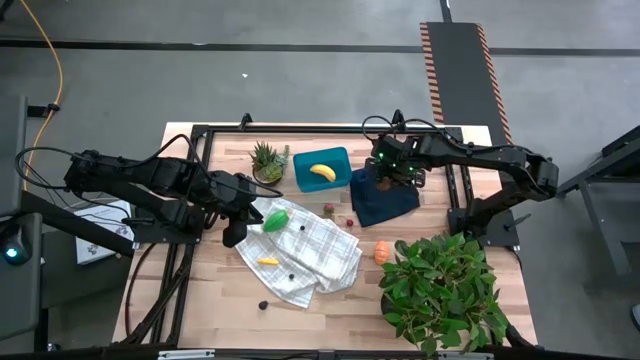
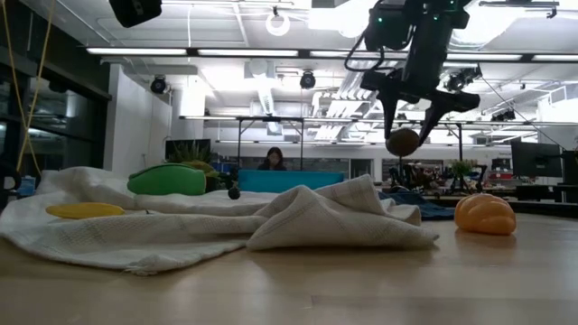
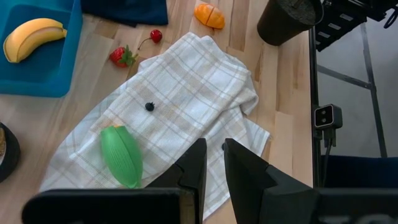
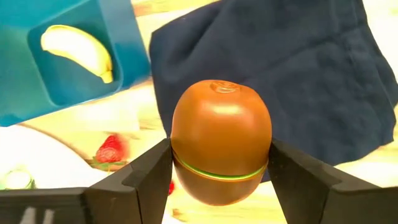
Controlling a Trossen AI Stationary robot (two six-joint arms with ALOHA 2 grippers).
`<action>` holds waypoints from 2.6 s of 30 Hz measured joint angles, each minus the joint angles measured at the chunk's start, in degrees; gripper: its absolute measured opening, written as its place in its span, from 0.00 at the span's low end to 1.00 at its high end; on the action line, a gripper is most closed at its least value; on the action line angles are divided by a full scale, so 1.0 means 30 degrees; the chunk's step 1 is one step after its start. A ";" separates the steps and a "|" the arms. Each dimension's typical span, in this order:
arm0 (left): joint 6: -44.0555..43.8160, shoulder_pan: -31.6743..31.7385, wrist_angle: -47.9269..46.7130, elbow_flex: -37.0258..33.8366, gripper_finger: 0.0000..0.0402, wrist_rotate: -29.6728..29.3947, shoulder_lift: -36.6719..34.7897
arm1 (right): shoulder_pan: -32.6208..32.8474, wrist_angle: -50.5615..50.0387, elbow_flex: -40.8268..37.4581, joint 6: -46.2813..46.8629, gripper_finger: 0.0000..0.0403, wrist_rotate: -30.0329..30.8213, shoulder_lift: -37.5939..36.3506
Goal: Pick and placing Produce into tupperware
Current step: Put the kiwi into the blue bin
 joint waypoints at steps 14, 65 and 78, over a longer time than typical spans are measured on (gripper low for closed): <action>0.0000 0.0000 0.0000 0.0000 0.12 0.0000 0.0000 | 0.0121 0.0242 0.0530 -0.2282 0.56 -0.0415 0.0000; -0.0073 0.0000 0.0000 0.0007 0.12 0.0000 0.0001 | 0.2092 0.9836 0.0515 -0.7132 0.56 0.0115 0.0000; -0.0073 0.0000 0.0000 0.0004 0.12 -0.0007 0.0006 | 0.1543 1.1718 0.0515 -0.7757 0.56 0.0121 0.0000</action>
